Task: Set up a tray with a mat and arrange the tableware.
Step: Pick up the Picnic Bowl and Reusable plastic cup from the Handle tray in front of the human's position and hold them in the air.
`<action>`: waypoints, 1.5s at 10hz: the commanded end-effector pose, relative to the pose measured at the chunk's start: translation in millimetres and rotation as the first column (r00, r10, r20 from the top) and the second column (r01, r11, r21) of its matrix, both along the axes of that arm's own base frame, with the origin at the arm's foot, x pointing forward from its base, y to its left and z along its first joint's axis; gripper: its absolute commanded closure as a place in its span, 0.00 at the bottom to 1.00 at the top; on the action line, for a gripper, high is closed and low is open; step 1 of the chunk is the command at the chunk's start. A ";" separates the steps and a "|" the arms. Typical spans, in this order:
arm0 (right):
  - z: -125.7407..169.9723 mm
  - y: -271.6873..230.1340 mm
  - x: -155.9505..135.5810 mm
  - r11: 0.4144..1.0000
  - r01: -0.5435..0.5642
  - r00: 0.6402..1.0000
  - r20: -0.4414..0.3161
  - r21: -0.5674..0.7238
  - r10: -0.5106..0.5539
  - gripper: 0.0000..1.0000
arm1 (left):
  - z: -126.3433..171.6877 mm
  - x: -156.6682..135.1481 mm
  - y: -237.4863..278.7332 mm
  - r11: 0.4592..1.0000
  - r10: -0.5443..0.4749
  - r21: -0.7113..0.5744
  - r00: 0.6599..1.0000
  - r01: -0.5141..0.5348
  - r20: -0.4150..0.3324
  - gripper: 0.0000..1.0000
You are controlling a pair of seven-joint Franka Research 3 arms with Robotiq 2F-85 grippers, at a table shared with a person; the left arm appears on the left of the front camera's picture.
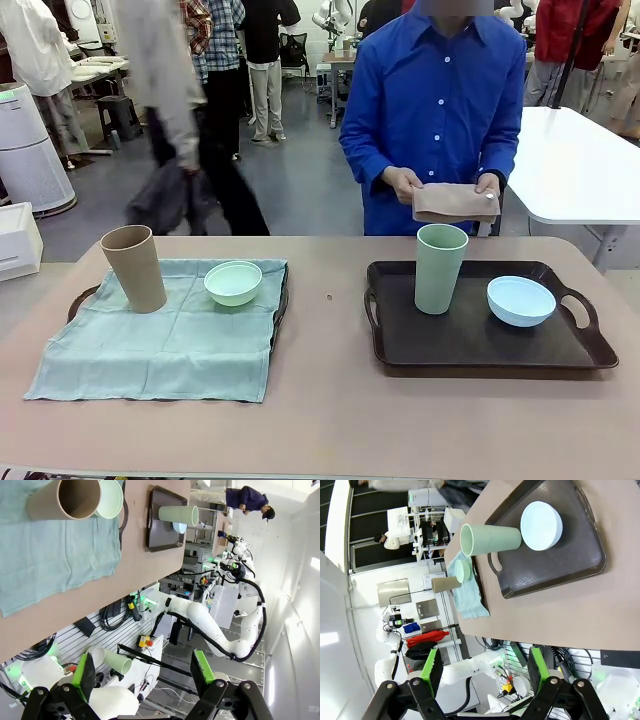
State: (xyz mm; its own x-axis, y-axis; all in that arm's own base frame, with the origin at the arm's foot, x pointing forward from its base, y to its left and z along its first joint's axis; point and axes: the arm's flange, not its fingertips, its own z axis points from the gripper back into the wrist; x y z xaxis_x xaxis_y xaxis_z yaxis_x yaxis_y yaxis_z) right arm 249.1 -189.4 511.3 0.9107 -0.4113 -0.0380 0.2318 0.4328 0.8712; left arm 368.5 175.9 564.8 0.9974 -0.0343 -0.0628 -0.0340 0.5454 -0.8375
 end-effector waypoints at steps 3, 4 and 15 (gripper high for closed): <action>-0.3 -0.1 1.2 1.000 0.008 1.000 -0.001 0.003 -0.008 0.11 | -0.7 -0.1 -1.7 1.000 0.019 -0.016 1.000 -0.019 0.007 0.00; -0.3 -0.1 1.2 1.000 0.008 1.000 -0.001 0.003 -0.008 0.11 | -0.7 -0.1 -1.7 1.000 0.019 -0.016 1.000 -0.019 0.007 0.00; 77.3 62.1 25.9 0.889 -0.085 0.970 -0.242 -0.450 -0.030 0.11 | 80.9 60.2 -181.7 0.754 -0.586 0.498 0.781 0.429 0.215 0.00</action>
State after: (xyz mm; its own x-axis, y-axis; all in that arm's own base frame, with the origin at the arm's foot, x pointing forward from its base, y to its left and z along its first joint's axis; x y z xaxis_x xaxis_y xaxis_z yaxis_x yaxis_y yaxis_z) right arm 269.9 -137.8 593.1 0.9004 -0.4317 -0.0546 0.3846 0.7308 0.5640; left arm 422.1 -2.2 646.7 0.8427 -0.5251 0.1187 0.4994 0.6803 -0.5364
